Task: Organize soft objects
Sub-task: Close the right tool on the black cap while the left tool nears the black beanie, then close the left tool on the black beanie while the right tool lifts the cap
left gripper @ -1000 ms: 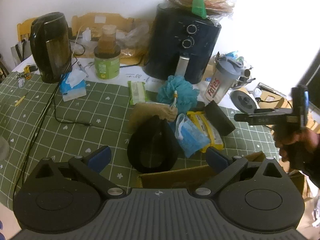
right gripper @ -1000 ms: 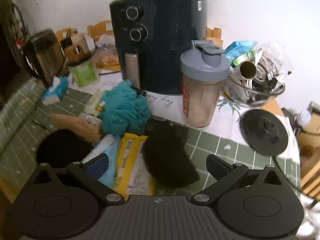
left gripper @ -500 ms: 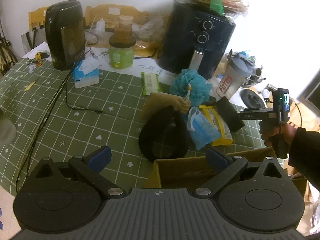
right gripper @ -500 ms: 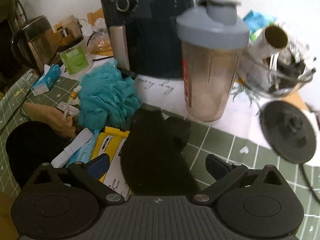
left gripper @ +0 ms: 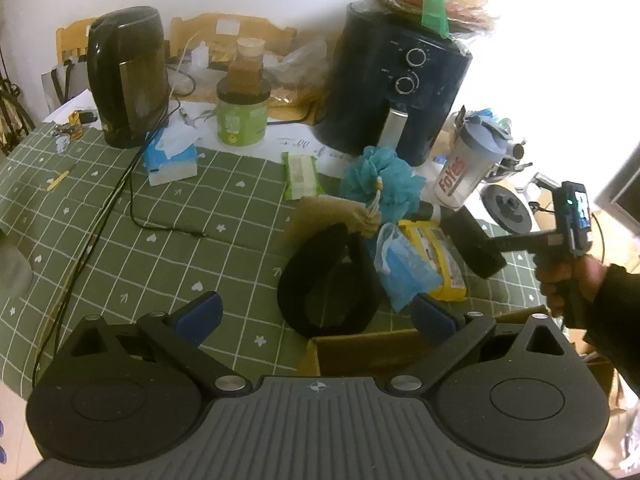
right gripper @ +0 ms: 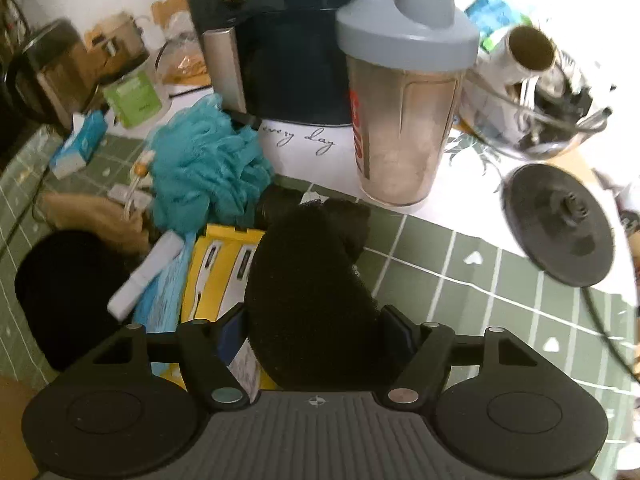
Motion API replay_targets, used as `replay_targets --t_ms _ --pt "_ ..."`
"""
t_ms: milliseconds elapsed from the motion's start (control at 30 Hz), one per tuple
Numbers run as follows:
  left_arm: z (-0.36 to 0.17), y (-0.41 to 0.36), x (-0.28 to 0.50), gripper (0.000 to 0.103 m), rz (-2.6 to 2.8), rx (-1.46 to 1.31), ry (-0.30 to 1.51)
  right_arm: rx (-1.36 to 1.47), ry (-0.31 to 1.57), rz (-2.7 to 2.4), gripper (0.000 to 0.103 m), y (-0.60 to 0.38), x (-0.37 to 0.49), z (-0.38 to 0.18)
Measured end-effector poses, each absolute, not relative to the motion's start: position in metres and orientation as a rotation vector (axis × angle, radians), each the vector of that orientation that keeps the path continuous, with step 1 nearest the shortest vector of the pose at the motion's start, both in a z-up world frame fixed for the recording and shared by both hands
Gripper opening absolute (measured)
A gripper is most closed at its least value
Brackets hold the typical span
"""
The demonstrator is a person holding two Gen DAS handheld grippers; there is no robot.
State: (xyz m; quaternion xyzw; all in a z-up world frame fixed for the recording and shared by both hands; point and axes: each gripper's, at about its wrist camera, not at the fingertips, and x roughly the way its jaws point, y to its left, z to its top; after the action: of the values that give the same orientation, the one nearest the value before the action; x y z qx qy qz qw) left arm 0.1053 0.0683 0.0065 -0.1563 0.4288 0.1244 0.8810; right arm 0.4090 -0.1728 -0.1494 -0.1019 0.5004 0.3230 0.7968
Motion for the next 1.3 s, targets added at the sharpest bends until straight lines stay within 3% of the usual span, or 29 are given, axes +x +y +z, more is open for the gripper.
replay_targets --t_ms 433,633,733,800,1300 --pt "0.006 0.075 0.128 0.103 0.219 -0.255 0.879 -0.331 1.196 0.556 0.078 -0.191 0.380 -0.185" --pt "-0.002 0.076 0.145 0.103 0.181 -0.211 0.890 -0.349 1.227 0.590 0.075 -0.190 0.374 -0.199" --pt "-0.007 0.077 0.151 0.101 0.165 -0.202 0.900 -0.311 1.233 0.585 0.074 -0.194 0.373 -0.189" --pt "-0.012 0.078 0.156 0.091 0.153 -0.193 0.912 -0.302 1.219 0.592 0.074 -0.197 0.369 -0.177" --pt "-0.053 0.080 0.234 0.091 0.031 -0.182 1.105 -0.143 1.091 0.603 0.074 -0.242 0.323 -0.071"
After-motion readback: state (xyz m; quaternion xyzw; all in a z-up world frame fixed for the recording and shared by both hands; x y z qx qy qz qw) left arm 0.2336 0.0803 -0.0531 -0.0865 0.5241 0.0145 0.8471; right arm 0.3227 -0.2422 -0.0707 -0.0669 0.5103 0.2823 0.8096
